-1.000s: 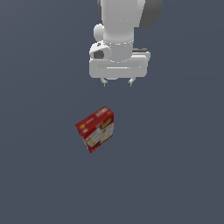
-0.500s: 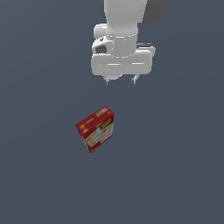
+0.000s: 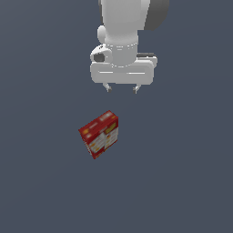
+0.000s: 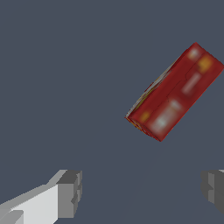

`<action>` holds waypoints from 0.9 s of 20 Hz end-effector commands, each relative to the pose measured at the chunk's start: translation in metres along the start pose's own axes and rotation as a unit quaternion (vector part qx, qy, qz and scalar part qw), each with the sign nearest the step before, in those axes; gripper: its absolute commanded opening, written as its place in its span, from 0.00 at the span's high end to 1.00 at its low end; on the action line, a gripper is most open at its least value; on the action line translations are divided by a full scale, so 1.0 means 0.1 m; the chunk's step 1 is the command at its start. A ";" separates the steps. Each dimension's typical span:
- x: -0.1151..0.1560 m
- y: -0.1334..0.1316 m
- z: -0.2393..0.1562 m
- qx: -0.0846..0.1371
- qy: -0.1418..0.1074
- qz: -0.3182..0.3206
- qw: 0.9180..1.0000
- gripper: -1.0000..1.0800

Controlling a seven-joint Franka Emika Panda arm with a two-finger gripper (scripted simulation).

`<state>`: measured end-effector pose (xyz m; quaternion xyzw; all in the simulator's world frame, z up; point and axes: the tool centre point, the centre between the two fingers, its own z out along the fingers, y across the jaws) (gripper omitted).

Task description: Pick up the object and move it to a goal position.

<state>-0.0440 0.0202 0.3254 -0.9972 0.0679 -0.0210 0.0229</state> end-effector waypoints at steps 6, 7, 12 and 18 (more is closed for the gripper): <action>0.25 0.22 0.21 -0.004 -0.005 0.099 0.995 0.04; 0.29 0.26 0.25 -0.005 -0.006 0.115 0.993 0.04; 0.48 0.46 0.44 -0.012 -0.009 0.196 0.980 0.04; 0.65 0.67 0.64 -0.020 -0.010 0.274 0.961 0.04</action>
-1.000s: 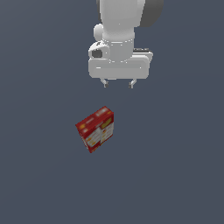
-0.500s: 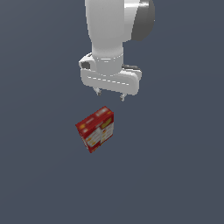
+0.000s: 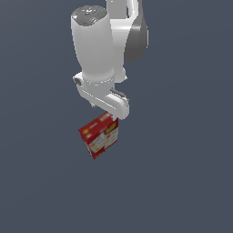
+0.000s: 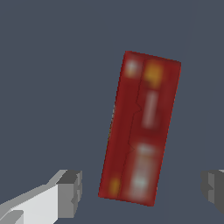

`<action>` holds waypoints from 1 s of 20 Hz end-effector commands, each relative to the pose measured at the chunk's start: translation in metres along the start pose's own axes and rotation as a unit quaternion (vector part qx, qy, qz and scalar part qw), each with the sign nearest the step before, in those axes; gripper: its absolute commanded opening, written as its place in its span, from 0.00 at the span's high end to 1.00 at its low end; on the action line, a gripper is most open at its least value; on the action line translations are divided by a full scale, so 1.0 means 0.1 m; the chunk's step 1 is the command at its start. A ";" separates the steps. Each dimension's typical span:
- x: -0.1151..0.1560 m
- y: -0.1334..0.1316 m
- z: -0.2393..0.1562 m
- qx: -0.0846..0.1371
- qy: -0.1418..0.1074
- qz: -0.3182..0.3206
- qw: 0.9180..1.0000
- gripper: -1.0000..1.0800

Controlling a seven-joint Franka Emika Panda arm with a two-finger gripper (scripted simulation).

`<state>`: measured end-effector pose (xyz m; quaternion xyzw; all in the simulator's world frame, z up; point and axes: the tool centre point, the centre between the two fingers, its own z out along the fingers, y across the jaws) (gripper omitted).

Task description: Pick up the object and move it to a goal position.

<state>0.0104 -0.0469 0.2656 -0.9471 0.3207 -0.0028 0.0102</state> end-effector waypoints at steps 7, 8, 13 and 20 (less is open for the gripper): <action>0.23 0.09 0.19 -0.009 0.001 0.074 0.997 0.04; 0.24 0.10 0.20 -0.009 0.001 0.079 0.997 0.04; 0.27 0.11 0.23 -0.010 0.002 0.089 0.996 0.04; 0.26 0.12 0.36 -0.010 0.001 0.087 0.996 0.04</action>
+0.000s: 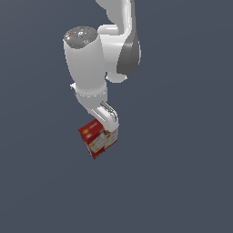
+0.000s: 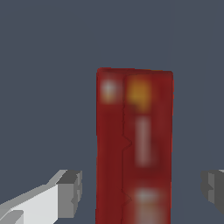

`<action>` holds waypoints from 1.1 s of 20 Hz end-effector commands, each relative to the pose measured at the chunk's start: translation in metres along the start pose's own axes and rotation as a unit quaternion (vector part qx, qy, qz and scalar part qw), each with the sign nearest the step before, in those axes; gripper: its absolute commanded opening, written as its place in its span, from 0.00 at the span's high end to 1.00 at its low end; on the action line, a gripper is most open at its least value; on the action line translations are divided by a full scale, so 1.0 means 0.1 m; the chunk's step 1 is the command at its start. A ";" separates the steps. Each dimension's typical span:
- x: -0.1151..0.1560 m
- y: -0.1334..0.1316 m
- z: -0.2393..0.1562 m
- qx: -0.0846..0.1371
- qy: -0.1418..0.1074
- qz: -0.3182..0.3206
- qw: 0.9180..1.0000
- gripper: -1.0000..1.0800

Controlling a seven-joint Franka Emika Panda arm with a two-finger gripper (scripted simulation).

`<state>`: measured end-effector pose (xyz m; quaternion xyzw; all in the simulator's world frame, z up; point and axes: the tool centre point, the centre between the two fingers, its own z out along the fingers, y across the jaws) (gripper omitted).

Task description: Pick up the object and move it to a goal position.

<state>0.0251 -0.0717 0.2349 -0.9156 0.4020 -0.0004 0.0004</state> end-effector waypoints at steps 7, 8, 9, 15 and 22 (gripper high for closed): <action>-0.01 0.01 0.37 -0.001 0.000 0.002 1.000 0.04; 0.00 0.01 0.40 -0.001 0.000 0.002 1.000 0.04; 0.00 0.01 0.41 -0.001 0.000 0.002 1.000 0.04; 0.01 0.00 0.43 -0.001 0.000 0.002 1.000 1.00; 0.01 0.00 0.43 -0.001 0.000 0.002 1.000 1.00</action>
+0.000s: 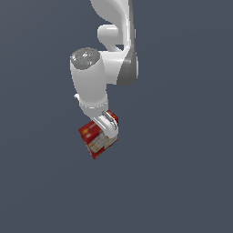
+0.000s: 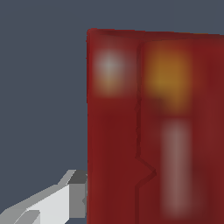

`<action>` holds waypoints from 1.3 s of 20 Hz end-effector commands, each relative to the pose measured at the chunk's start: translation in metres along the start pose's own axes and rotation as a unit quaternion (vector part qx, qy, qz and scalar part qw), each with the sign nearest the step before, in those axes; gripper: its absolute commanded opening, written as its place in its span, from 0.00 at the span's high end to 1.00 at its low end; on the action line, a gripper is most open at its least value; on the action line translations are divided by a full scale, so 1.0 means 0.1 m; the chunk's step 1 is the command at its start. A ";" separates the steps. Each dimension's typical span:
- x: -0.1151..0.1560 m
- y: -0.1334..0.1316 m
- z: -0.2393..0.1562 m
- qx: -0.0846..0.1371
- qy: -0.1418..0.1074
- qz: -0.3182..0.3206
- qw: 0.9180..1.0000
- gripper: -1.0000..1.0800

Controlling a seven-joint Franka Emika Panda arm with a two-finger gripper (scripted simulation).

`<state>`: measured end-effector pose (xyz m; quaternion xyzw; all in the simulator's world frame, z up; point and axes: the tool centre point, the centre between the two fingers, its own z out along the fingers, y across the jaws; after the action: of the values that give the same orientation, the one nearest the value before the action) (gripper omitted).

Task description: Pick up the object and move it to a goal position.

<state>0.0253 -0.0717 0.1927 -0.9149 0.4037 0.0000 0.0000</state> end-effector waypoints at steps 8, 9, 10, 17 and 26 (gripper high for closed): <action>-0.13 -0.03 -0.06 0.000 0.000 0.000 1.000 1.00; -0.17 -0.04 -0.08 0.000 0.000 0.000 1.000 1.00; -0.22 -0.05 -0.11 0.000 0.000 0.000 1.000 1.00; -0.74 -0.16 -0.36 0.000 0.000 0.000 1.000 1.00; -1.74 -0.39 -0.85 -0.001 0.002 0.000 1.000 1.00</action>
<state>-0.0544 0.0679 0.2688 -0.9151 0.4033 -0.0002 -0.0012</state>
